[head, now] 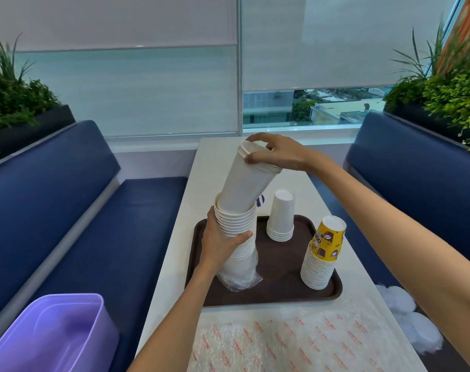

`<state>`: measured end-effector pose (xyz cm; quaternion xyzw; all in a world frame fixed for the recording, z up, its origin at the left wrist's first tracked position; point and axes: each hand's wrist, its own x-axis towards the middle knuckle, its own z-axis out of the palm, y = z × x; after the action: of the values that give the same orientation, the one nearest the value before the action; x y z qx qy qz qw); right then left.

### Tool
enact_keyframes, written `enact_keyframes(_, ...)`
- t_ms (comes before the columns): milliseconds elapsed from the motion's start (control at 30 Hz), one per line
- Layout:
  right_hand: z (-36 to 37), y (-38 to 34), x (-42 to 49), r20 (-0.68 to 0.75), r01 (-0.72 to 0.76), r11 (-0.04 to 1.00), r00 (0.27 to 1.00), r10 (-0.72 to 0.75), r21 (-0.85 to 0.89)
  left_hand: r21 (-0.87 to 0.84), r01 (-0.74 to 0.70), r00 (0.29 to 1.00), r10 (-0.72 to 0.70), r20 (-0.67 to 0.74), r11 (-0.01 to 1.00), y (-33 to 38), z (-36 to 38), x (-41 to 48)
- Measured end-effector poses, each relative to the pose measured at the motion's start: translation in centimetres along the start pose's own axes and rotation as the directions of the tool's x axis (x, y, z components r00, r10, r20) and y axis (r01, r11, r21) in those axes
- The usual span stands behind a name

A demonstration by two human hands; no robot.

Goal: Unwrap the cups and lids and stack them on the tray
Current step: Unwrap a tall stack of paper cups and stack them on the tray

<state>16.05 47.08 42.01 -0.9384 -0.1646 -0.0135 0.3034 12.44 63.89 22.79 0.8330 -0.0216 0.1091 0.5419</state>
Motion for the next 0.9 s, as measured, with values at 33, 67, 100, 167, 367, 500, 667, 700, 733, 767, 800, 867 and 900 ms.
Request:
enact_keyframes(33,-0.2,0.4,-0.3,0.009,-0.032,0.999,0.999,0.032,0.034,-0.002,0.012,1.0,-0.012,-0.008,1.0,0.0,-0.1,0.0)
enact_keyframes(67,-0.3,1.0,-0.5,0.032,-0.075,0.994,0.997,0.073,0.073,-0.008,0.022,1.0,-0.022,-0.013,1.0,0.1,-0.1,-0.1)
enact_keyframes(100,-0.3,1.5,-0.9,0.07,-0.124,0.986,0.991,0.117,0.114,-0.017,0.029,0.999,-0.029,-0.017,0.999,0.1,-0.2,-0.2)
enact_keyframes(167,-0.3,2.8,-1.3,0.166,-0.211,0.965,0.969,0.185,0.156,-0.036,0.024,0.999,-0.025,-0.023,0.999,0.2,-0.2,-0.3)
enact_keyframes(367,0.6,3.4,-2.1,0.41,-0.286,0.958,0.874,0.26,0.002,-0.054,0.033,0.999,-0.035,-0.037,0.998,0.3,-0.4,-0.5)
enact_keyframes(500,1.9,3.6,-2.3,0.481,-0.276,0.961,0.847,0.226,0.034,-0.045,0.035,0.998,-0.037,-0.059,0.998,0.6,-0.7,-0.7)
enact_keyframes(667,2.4,4.9,-2.5,0.374,-0.296,0.934,0.904,0.207,0.199,-0.043,0.04,0.998,-0.042,-0.046,0.998,0.5,-0.8,-0.8)
enact_keyframes(700,2.6,5.2,-2.4,0.299,-0.305,0.916,0.928,0.223,0.261,-0.041,0.038,0.998,-0.04,-0.041,0.998,0.5,-0.7,-0.8)
enact_keyframes(733,2.9,5.5,-2.2,0.205,-0.312,0.889,0.945,0.254,0.334,-0.036,0.033,0.999,-0.034,-0.038,0.999,0.5,-0.6,-0.7)
enact_keyframes(767,3.2,5.9,-1.9,0.099,-0.307,0.864,0.951,0.292,0.399,-0.027,0.026,0.999,-0.027,-0.034,0.999,0.5,-0.4,-0.7)
enact_keyframes(800,3.6,6.3,-1.5,-0.003,-0.299,0.841,0.942,0.336,0.451,-0.016,0.019,0.999,-0.02,-0.029,1.0,0.5,-0.3,-0.7)
enact_keyframes(867,4.5,7.2,-0.8,-0.154,-0.291,0.793,0.89,0.43,0.534,-0.002,0.01,1.0,-0.01,-0.014,1.0,0.5,0.0,-0.7)
enact_keyframes(900,5.0,7.7,-0.5,-0.208,-0.291,0.775,0.856,0.473,0.561,-0.002,0.009,1.0,-0.009,-0.007,1.0,0.5,0.1,-0.7)
